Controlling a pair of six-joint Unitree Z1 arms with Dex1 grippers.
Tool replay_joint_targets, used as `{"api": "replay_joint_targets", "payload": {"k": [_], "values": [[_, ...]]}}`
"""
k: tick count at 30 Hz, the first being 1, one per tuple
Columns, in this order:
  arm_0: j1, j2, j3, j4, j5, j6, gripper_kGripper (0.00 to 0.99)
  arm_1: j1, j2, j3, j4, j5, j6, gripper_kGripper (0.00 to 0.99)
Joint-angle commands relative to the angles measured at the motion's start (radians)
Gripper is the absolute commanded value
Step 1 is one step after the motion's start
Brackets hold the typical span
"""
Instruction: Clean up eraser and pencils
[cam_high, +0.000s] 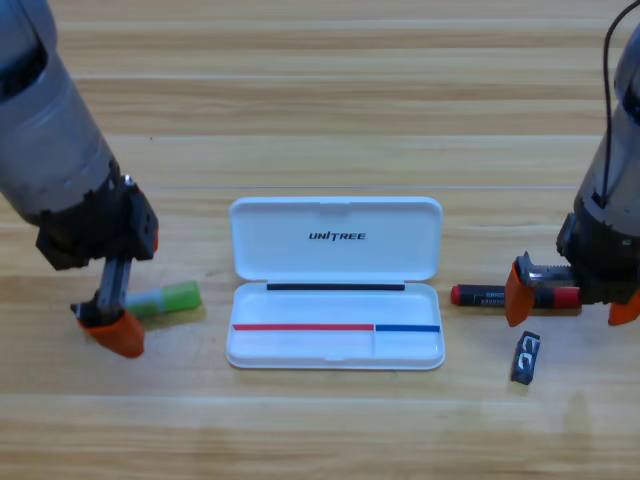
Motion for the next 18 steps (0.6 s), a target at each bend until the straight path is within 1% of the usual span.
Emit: {"api": "replay_joint_targets", "payload": {"k": [1,5,8,11,15,18], "values": [[0.023,0.051,0.065,-0.046,-0.022,0.014,0.99,-0.004,0.082,0.028,-0.026,0.06,0.059,0.948],[0.023,0.069,0.085,-0.067,-0.032,0.013,0.99,0.013,0.094,0.031,-0.031,0.075,0.071,0.948],[0.023,0.08,0.089,-0.078,-0.036,0.013,0.99,0.013,0.119,0.037,-0.042,0.075,0.076,0.946],[0.023,0.086,0.089,-0.083,-0.042,0.013,0.99,0.013,0.142,0.045,-0.056,0.066,0.085,0.922],[0.023,0.095,0.086,-0.09,-0.044,0.01,0.99,0.013,0.159,0.055,-0.079,0.08,0.089,0.92],[0.028,0.098,0.085,-0.092,-0.041,0.01,0.99,0.016,0.173,0.057,-0.083,0.082,0.088,0.861]]}}
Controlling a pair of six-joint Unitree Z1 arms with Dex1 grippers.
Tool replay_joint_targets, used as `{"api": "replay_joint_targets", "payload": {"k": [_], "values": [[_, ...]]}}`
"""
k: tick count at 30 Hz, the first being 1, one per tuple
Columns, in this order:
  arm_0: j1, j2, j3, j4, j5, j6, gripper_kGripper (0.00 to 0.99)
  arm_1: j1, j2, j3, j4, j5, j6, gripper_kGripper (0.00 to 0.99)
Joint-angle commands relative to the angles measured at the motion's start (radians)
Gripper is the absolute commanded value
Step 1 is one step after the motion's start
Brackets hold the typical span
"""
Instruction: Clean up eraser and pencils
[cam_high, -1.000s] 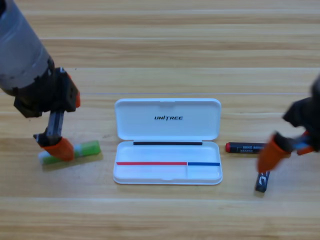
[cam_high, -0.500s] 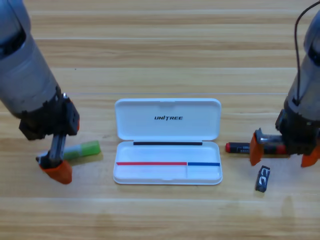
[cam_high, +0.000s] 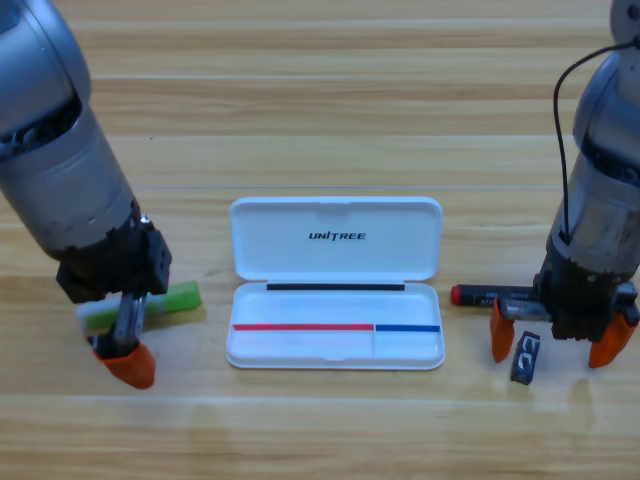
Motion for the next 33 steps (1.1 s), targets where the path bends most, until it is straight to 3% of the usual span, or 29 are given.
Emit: {"api": "replay_joint_targets", "payload": {"k": [1,6,14,21,24,29,33], "values": [[0.028,0.045,0.019,-0.022,-0.004,0.01,0.99,0.016,0.078,0.028,-0.032,0.027,0.003,0.851],[0.03,0.055,0.028,-0.03,-0.004,0.01,0.99,0.016,0.096,0.038,-0.044,0.044,-0.005,0.802],[0.03,0.045,0.031,-0.031,0.0,0.01,0.99,0.016,0.124,0.039,-0.08,0.04,-0.045,0.0],[0.047,0.038,0.026,-0.038,0.016,0.019,0.99,0.016,0.118,0.035,-0.076,0.088,-0.186,0.0],[0.082,0.038,0.025,-0.068,0.043,0.036,0.99,0.016,0.032,0.053,-0.06,0.132,-0.439,0.0],[0.151,0.058,0.011,-0.12,0.086,0.073,0.99,0.019,-0.117,0.021,0.092,0.123,-0.947,0.0],[0.205,0.096,-0.007,-0.128,0.097,0.108,0.99,0.037,-0.149,-0.056,0.174,0.116,-1.214,0.0]]}}
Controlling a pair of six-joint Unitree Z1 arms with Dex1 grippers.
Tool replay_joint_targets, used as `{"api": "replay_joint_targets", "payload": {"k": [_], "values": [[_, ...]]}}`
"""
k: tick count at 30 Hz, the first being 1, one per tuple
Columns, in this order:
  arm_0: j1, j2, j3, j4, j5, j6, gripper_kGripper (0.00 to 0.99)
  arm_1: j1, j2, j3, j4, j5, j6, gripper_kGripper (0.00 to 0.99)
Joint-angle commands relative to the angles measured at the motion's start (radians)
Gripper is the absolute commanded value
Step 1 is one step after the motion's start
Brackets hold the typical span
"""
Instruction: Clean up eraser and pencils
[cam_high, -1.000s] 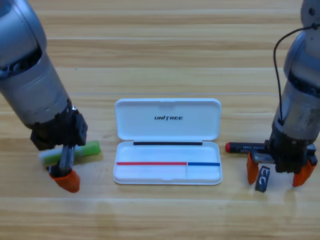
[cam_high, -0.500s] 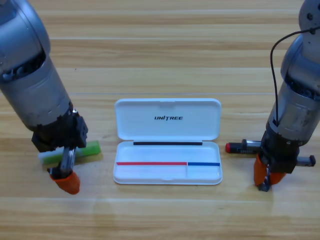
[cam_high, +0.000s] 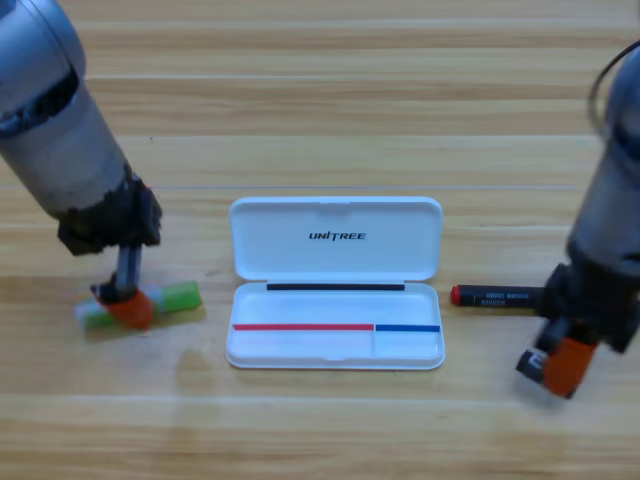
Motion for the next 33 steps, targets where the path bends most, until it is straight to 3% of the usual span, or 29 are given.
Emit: {"api": "replay_joint_targets", "payload": {"k": [1,9,21,29,31,33], "values": [[0.114,0.089,-0.017,-0.023,0.018,0.046,0.99,0.044,-0.081,-0.093,0.108,-0.013,-0.236,0.0],[0.137,0.167,0.017,-0.082,0.021,0.048,0.99,0.127,0.087,-0.303,0.121,-0.134,-0.442,0.0],[0.135,0.233,0.052,-0.143,0.018,0.031,0.966,0.173,0.248,-0.438,0.125,-0.156,-0.51,0.0],[0.135,0.253,0.071,-0.154,0.021,0.029,0.746,0.173,0.303,-0.464,0.125,-0.159,-0.513,0.0],[0.135,0.253,0.072,-0.151,0.029,0.032,0.634,0.173,0.318,-0.473,0.124,-0.159,-0.513,0.0],[0.134,0.252,0.071,-0.147,0.03,0.048,0.443,0.173,0.334,-0.482,0.124,-0.159,-0.514,0.0]]}}
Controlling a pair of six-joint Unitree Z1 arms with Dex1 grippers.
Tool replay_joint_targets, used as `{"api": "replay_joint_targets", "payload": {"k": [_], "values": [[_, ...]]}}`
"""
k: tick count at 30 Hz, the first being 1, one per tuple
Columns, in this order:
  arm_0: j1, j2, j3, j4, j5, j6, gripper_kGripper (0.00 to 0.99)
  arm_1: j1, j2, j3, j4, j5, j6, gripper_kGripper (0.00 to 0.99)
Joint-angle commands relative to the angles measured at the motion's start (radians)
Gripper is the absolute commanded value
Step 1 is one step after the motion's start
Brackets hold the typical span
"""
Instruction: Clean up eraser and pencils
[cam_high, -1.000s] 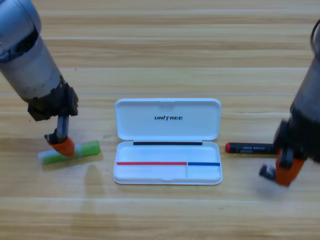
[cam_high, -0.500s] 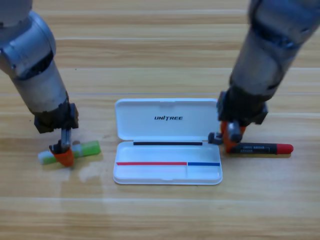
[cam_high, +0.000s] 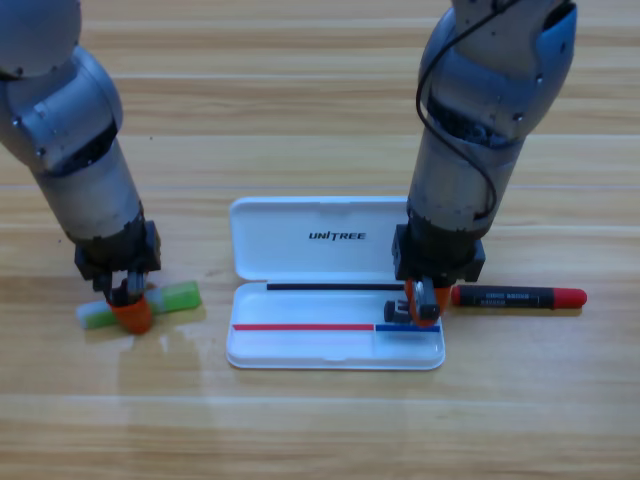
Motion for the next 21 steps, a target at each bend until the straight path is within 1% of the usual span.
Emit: {"api": "replay_joint_targets", "payload": {"k": [1,2,3,6,7,8,9,11,12,13,15,16,17,21], "values": [[0.014,0.055,0.025,-0.005,0.023,0.02,0.282,0.022,0.1,-0.019,0.018,-0.021,-0.008,0.0],[0.014,0.054,0.018,0.0,0.034,0.023,0.084,0.022,0.103,-0.019,0.018,-0.021,-0.008,0.0],[0.014,0.043,0.016,-0.002,0.046,0.019,0.0,0.022,0.104,-0.019,0.018,-0.021,-0.008,0.0],[0.014,-0.002,0.016,0.003,0.068,0.002,0.0,0.022,0.104,-0.018,0.018,-0.019,-0.008,0.0],[0.012,-0.017,0.004,0.023,0.076,0.008,0.0,0.022,0.103,-0.018,0.02,-0.018,-0.008,0.0],[0.011,-0.031,-0.012,0.047,0.08,0.013,0.0,0.022,0.103,-0.019,0.018,-0.018,-0.008,0.067],[0.008,-0.043,-0.032,0.079,0.082,0.016,0.0,0.022,0.101,-0.019,0.018,-0.018,-0.007,0.193],[-0.001,-0.068,-0.071,0.133,0.094,0.014,0.0,0.022,0.097,-0.016,0.02,-0.019,-0.007,0.39],[-0.006,-0.081,-0.085,0.152,0.097,0.014,0.0,0.022,0.09,-0.013,0.02,-0.021,-0.007,0.52],[-0.009,-0.092,-0.099,0.17,0.1,0.013,0.0,0.022,0.083,-0.008,0.02,-0.022,-0.007,0.621],[-0.017,-0.109,-0.117,0.199,0.102,0.008,0.0,0.022,0.064,-0.004,0.025,-0.022,-0.005,0.759],[-0.021,-0.115,-0.122,0.207,0.103,0.003,0.0,0.022,0.052,-0.002,0.028,-0.024,-0.005,0.804],[-0.024,-0.12,-0.125,0.214,0.105,0.0,0.0,0.022,0.035,-0.001,0.031,-0.024,-0.004,0.821],[-0.04,-0.135,-0.133,0.234,0.109,-0.009,0.0,0.037,-0.081,0.025,0.071,-0.024,-0.004,0.833]]}}
